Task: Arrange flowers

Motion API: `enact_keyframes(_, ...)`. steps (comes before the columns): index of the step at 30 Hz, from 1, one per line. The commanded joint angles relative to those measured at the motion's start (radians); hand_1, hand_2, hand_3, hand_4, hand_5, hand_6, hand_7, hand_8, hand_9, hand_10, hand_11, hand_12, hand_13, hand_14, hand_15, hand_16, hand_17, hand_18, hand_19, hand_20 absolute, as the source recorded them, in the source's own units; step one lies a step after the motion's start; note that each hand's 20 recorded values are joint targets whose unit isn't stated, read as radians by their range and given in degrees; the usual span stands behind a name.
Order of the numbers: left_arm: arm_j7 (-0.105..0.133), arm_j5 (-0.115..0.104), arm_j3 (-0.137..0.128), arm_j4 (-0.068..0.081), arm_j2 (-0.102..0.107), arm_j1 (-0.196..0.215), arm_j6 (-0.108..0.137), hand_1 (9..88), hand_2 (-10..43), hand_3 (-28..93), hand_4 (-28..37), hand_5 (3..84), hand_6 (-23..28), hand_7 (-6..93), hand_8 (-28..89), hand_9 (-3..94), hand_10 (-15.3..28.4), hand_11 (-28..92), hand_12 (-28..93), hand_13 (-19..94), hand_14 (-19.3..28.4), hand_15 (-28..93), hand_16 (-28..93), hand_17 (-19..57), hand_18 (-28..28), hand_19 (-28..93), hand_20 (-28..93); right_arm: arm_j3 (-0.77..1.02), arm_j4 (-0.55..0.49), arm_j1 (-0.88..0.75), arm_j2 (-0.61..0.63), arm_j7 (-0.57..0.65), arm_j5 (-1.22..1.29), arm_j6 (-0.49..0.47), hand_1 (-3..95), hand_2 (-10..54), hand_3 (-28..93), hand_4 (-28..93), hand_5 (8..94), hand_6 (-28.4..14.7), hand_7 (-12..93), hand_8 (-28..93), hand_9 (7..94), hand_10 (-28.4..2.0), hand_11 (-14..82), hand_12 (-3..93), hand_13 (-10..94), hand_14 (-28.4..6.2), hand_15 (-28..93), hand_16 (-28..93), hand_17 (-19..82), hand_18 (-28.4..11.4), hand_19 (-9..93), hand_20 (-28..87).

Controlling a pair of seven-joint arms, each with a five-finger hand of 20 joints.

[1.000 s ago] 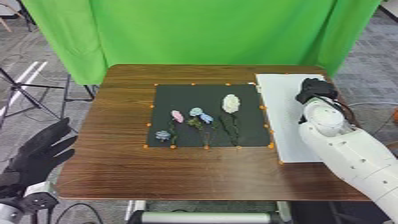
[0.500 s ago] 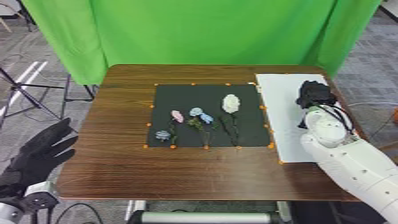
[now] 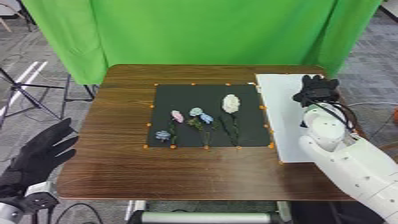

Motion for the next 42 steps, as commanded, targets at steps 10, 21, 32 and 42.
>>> enact_keyframes(10,-0.007,0.003,0.000,-0.001,-0.009,0.011,-0.005,25.0,1.2,70,-26.7,22.2,0.8,18.6,-10,18.1,9.2,12,18,13,12.1,19,6,-12.7,17.8,36,9,0.006,0.112,0.047,-0.033,0.000,0.096,-0.080,31.4,-8.9,91,-23,32.6,-4.6,24,-11,38.8,-14.3,13.0,19.2,50,-8.0,17,17,15,-16.3,58,29)
enact_keyframes(21,-0.008,0.004,0.000,-0.003,-0.014,0.013,-0.005,25.1,1.4,70,-26.6,22.2,0.8,18.4,-10,18.0,9.2,12,18,13,12.2,19,6,-12.8,17.8,36,9,0.037,0.084,0.000,-0.022,-0.058,0.137,-0.001,56.9,-9.5,82,-28,70.2,0.0,51,-3,84.1,-5.6,18.8,46.9,92,3.8,28,42,40,-12.8,77,39)
enact_keyframes(32,-0.008,0.007,0.000,-0.012,-0.023,0.017,-0.005,25.1,1.4,70,-26.6,22.5,0.9,18.5,-10,18.1,9.3,12,18,13,12.2,19,6,-12.8,17.9,36,9,0.114,-0.235,-0.160,-0.024,-0.169,0.148,0.111,56.6,-9.5,84,-28,71.8,-0.7,51,-3,85.2,-6.3,18.0,48.2,93,3.6,27,44,40,-13.3,82,35)
enact_keyframes(42,-0.016,0.010,0.003,-0.013,-0.025,0.007,-0.012,25.1,1.4,70,-26.6,22.5,0.9,18.5,-10,18.0,9.2,12,18,13,12.2,19,6,-12.8,17.9,36,9,0.039,-0.299,-0.201,-0.083,-0.259,0.066,0.061,55.8,-9.5,85,-28,70.9,-0.4,52,-3,84.7,-6.5,18.4,49.1,93,3.6,27,45,40,-13.3,83,33)
